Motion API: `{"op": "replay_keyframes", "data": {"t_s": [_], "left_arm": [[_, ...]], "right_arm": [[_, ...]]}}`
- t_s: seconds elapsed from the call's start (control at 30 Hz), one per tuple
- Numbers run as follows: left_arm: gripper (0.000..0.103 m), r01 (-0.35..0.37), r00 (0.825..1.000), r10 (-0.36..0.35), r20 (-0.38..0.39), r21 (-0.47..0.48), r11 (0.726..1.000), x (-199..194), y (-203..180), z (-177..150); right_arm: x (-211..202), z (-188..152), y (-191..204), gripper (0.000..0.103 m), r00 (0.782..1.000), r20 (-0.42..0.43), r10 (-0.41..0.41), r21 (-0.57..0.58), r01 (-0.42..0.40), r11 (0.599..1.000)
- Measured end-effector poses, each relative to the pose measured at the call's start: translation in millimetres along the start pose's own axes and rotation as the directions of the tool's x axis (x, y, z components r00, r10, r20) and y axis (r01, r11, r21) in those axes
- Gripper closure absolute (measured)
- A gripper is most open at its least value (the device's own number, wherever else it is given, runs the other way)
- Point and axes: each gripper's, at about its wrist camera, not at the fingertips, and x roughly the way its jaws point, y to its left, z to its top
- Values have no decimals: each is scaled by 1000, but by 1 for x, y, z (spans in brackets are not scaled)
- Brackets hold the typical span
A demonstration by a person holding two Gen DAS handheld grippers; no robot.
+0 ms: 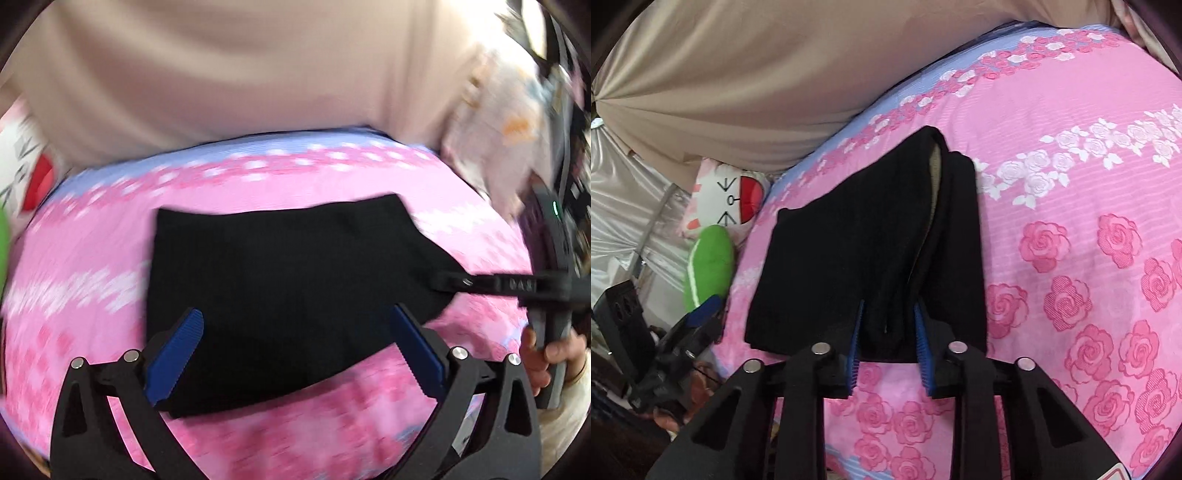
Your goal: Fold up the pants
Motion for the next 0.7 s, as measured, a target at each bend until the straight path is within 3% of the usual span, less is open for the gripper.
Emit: {"op": "replay_keyframes", "data": {"t_s": [0.13, 0.27, 0.33, 0.37, 0.4, 0.47, 0.53, 0.6, 0.63, 0.7], "left_arm": [[5, 35, 999, -31, -28, 153, 988, 37, -57, 6], [6, 26, 1000, -26, -2, 246, 969, 55, -88, 8], [47, 43, 999, -40, -19, 237, 971, 69, -87, 10], [76, 25, 999, -19, -34, 212, 977, 75, -79, 12], [90, 34, 998, -25, -62, 156, 987, 79, -64, 16], [90, 133, 987, -131, -93, 17, 991, 77, -29, 24], [91, 165, 984, -170, -53, -89, 982, 61, 11, 34], [91, 161, 987, -160, 22, -175, 971, 30, 55, 41], [91, 154, 988, -145, 57, -215, 964, 13, 76, 43], [91, 119, 989, -91, 114, -272, 955, -16, 110, 43]], "right_arm": [[-11, 23, 18, 81, 990, -2, 138, 1, -138, 990], [-9, 45, 39, 81, 980, -36, 197, -35, -198, 980], [-3, 51, 49, 78, 970, -60, 234, -40, -236, 971], [-1, 54, 51, 77, 971, -55, 233, -39, -235, 971], [-2, 56, 51, 70, 980, -42, 192, -46, -194, 980], [-8, 57, 46, 63, 985, 9, 175, -50, -174, 983], [-21, 54, 40, 61, 984, 67, 166, -52, -162, 985], [-36, 40, 52, 48, 987, 159, -19, -162, 45, 986], [-37, 34, 57, 46, 981, 180, -73, -196, 108, 975], [-24, 12, 78, 45, 963, 192, -188, -310, 241, 920]]}}
